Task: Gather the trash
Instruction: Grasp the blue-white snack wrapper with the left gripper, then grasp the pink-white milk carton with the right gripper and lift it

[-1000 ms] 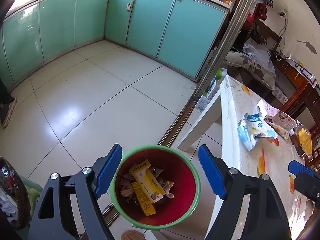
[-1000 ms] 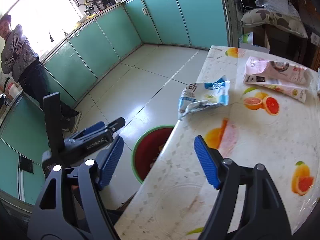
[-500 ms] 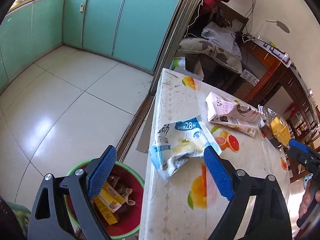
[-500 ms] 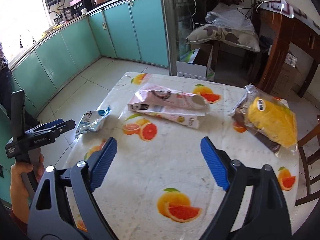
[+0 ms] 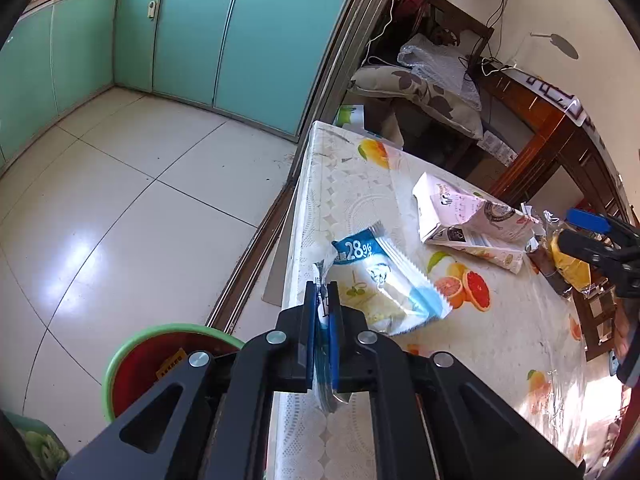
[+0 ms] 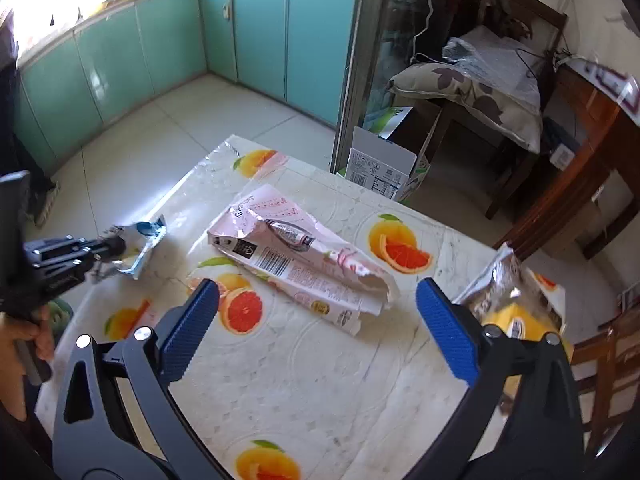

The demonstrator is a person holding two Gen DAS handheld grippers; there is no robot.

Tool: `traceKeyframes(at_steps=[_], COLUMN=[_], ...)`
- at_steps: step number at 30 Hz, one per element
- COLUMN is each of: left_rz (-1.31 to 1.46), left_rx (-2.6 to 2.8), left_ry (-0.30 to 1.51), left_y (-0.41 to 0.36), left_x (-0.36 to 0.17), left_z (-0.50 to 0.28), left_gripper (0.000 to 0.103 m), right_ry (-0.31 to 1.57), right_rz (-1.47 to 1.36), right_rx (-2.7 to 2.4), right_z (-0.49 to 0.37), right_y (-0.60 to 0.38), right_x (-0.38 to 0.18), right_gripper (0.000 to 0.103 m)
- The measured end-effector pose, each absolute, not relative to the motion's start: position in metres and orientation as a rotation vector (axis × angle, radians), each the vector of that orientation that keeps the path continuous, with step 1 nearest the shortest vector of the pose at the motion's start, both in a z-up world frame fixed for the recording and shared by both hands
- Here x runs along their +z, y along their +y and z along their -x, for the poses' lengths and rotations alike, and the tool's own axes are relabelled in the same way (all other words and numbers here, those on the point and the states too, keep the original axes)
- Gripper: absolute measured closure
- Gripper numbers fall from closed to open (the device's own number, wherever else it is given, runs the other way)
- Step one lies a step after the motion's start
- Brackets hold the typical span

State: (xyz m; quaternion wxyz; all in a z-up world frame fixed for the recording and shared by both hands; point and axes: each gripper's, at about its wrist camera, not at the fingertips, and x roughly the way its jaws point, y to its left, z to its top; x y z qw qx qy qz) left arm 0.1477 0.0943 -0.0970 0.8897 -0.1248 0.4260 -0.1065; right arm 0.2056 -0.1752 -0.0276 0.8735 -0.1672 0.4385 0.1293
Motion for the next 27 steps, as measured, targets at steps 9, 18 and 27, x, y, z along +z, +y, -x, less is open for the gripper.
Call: traceKeyframes(at_steps=[9, 18, 27], left_rz=[0.218, 0.209, 0.187], left_rx=[-0.216, -0.213, -0.214], left_ry=[0.848, 0.831, 0.794], left_y=[0.097, 0.098, 0.100], left_x=[-0.087, -0.081, -0.062], left_z=[-0.144, -0.137, -0.117], left_gripper=[0.101, 0.101, 0.101], right_ry=[1.125, 1.124, 1.032], right_rz=[0.357, 0.154, -0.059], right_rx=[0.299, 0.319, 0.369], right_z=[-0.250, -0.212, -0.122], right_y=[-0.170, -0.195, -0.210], right_x=[-0.080, -0.064, -0.054], right_gripper=[0.019, 0.083, 0.083])
